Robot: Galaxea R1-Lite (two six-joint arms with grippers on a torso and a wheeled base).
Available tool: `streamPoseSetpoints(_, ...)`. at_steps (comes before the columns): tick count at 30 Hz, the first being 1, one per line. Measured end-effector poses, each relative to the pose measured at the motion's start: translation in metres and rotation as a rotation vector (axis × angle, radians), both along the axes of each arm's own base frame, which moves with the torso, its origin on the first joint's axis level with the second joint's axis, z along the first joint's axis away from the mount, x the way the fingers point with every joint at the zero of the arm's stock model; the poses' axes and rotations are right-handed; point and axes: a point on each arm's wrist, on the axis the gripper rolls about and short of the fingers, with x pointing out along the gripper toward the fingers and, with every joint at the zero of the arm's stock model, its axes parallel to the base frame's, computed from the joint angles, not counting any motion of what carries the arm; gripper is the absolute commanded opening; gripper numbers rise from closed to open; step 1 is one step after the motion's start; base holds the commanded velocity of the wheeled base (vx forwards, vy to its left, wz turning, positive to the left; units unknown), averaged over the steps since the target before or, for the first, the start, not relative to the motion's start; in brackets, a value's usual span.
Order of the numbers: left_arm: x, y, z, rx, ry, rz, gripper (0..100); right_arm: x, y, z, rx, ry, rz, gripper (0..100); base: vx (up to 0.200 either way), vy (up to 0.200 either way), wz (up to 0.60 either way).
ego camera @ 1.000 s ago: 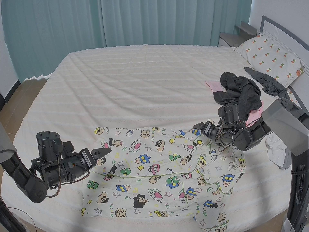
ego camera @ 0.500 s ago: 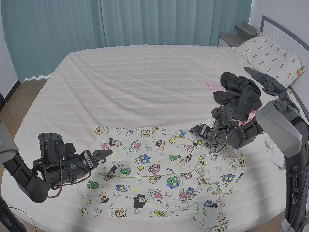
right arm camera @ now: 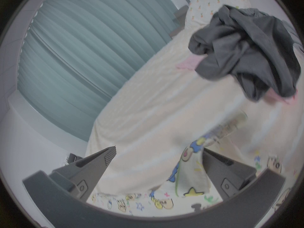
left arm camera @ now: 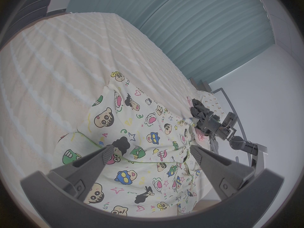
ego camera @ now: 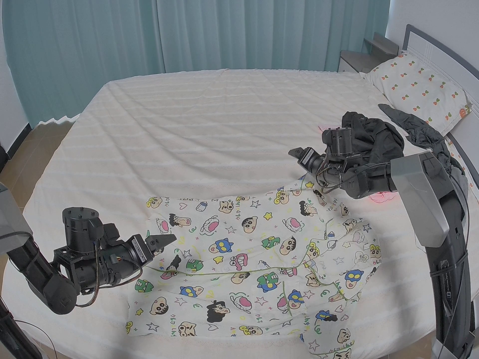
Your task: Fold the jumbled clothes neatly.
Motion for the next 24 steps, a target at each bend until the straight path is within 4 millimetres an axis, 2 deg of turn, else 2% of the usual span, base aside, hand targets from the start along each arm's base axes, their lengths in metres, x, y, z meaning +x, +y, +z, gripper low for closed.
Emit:
streamPoseSetpoints(3,0.0,0.0,0.0,0.0,0.002,0.0,100,0.01,-0.007,0.004,0.003,-0.029,-0.023,100,0.0,0.0,0.0)
streamPoseSetpoints(10,0.001,0.0,-0.002,0.001,0.006,0.0,100,0.018,-0.018,-0.036,-0.059,0.101,-0.043,100,0.0,0.0,0.0)
streamPoseSetpoints(15,0.001,0.0,-0.002,0.0,0.003,0.001,100,0.02,-0.021,-0.042,-0.062,0.113,-0.049,100,0.0,0.0,0.0)
streamPoseSetpoints(19,0.002,0.0,-0.002,0.002,-0.001,0.007,100,0.019,-0.021,-0.031,-0.053,0.096,-0.049,100,0.0,0.0,0.0)
streamPoseSetpoints(24,0.003,0.0,-0.003,0.011,-0.005,0.026,100,0.01,-0.01,0.007,-0.017,0.026,-0.021,100,0.0,0.0,0.0)
